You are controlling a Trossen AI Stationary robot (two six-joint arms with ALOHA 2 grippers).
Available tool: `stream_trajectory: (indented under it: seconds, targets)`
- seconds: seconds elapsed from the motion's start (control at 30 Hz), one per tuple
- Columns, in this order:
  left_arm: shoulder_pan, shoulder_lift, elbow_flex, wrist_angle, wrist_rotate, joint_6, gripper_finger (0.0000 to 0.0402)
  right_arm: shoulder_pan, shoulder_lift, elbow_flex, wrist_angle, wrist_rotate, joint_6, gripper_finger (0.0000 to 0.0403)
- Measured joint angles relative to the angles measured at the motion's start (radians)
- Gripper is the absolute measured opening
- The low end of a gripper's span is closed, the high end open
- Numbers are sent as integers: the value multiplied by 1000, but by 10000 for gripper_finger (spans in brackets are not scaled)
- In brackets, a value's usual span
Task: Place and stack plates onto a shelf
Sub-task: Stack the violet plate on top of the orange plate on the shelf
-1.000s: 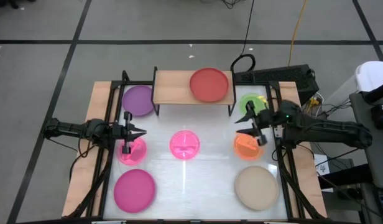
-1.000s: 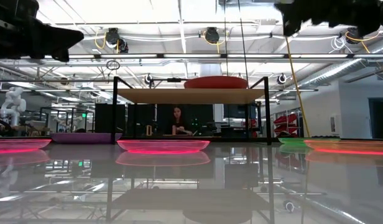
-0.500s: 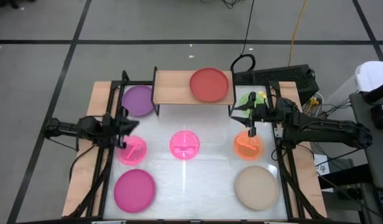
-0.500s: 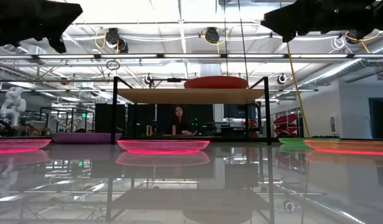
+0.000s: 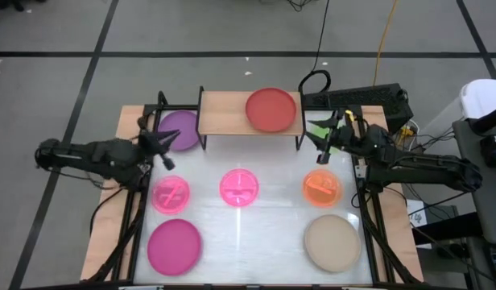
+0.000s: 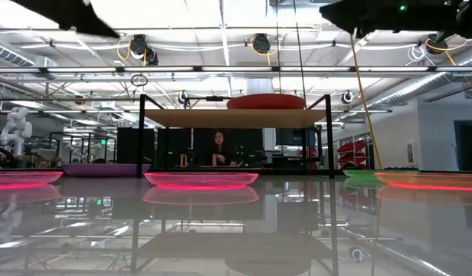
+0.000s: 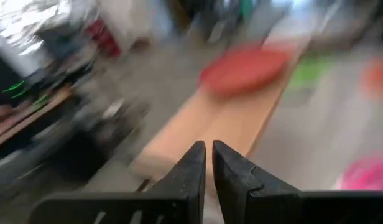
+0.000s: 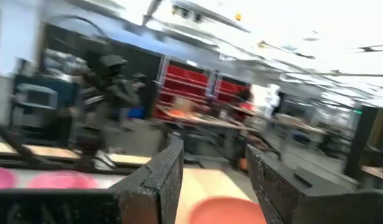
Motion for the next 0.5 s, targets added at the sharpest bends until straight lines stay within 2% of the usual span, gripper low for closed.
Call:
stream_trajectory:
  seconds: [0.1,0.2,0.33,0.5]
  targets:
    - [18,156,59,-175,-100,-121,38,0,30,0,24,0,-17,155]
    - [46,273,71,-275,-95,-249,55,0,66,0,55,-2,-32,155]
    - [72,387,71,-367,-20,-411,105,0,104,1,72,-1,-57,155]
    - [116,485,70,-458,130,-540,180,0,128,1,73,-1,-62,155]
